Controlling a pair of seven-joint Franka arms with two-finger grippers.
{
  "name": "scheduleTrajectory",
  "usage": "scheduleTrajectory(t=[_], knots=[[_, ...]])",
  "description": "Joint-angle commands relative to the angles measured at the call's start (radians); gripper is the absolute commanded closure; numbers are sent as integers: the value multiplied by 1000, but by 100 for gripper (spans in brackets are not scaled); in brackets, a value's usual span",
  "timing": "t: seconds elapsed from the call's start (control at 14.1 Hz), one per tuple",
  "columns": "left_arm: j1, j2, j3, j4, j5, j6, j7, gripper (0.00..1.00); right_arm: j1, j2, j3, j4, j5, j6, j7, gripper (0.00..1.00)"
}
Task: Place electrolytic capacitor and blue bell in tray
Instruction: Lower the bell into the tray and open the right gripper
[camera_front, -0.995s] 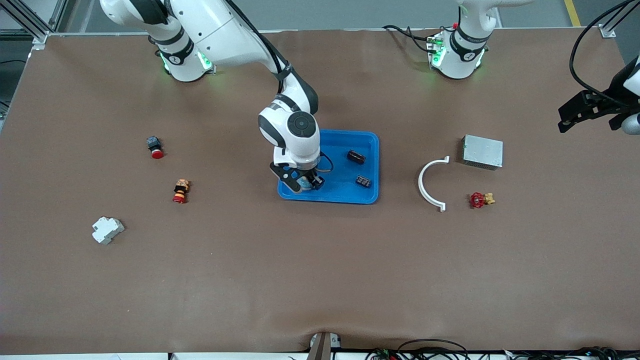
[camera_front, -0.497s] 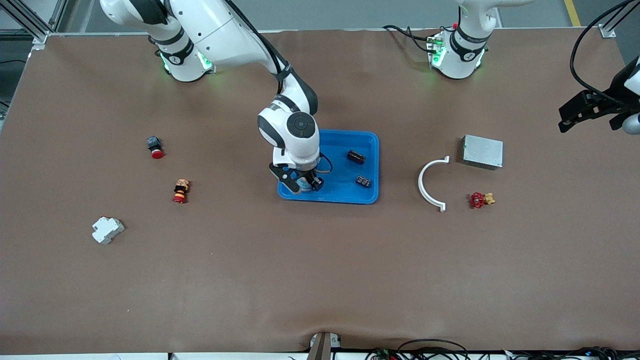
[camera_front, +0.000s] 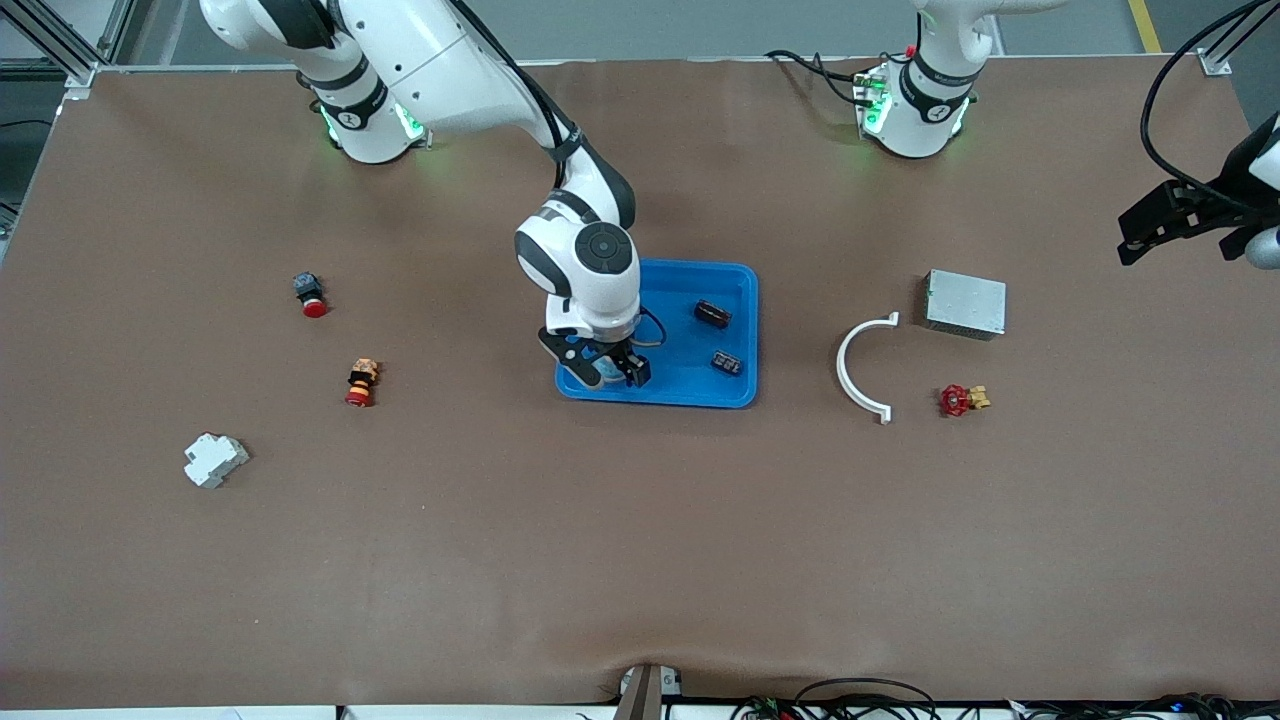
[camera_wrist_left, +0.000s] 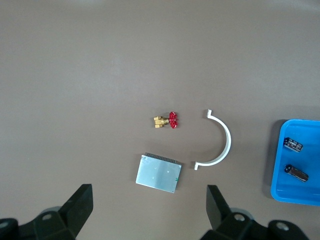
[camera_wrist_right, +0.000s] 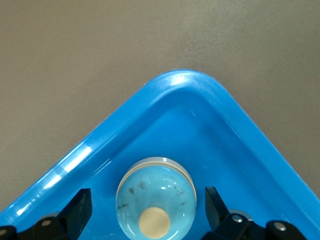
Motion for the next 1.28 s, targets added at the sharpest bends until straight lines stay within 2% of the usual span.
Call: scheduleTrajectory(t=[0.0, 0.43, 0.78, 1.21], knots=[[-1, -8, 7, -3, -16, 0, 13, 0, 4, -7, -1, 28, -21, -33, 11, 0], [1, -16, 9, -4, -16, -12, 6, 0, -16, -50, 1, 66, -12, -185, -101, 0], [-1, -16, 7, -6, -16, -13, 10, 0, -128, -155, 5, 61, -6, -360, -355, 0], [-2, -16, 4, -9, -16, -21, 9, 0, -291, -231, 4, 54, 16, -451, -685, 0]])
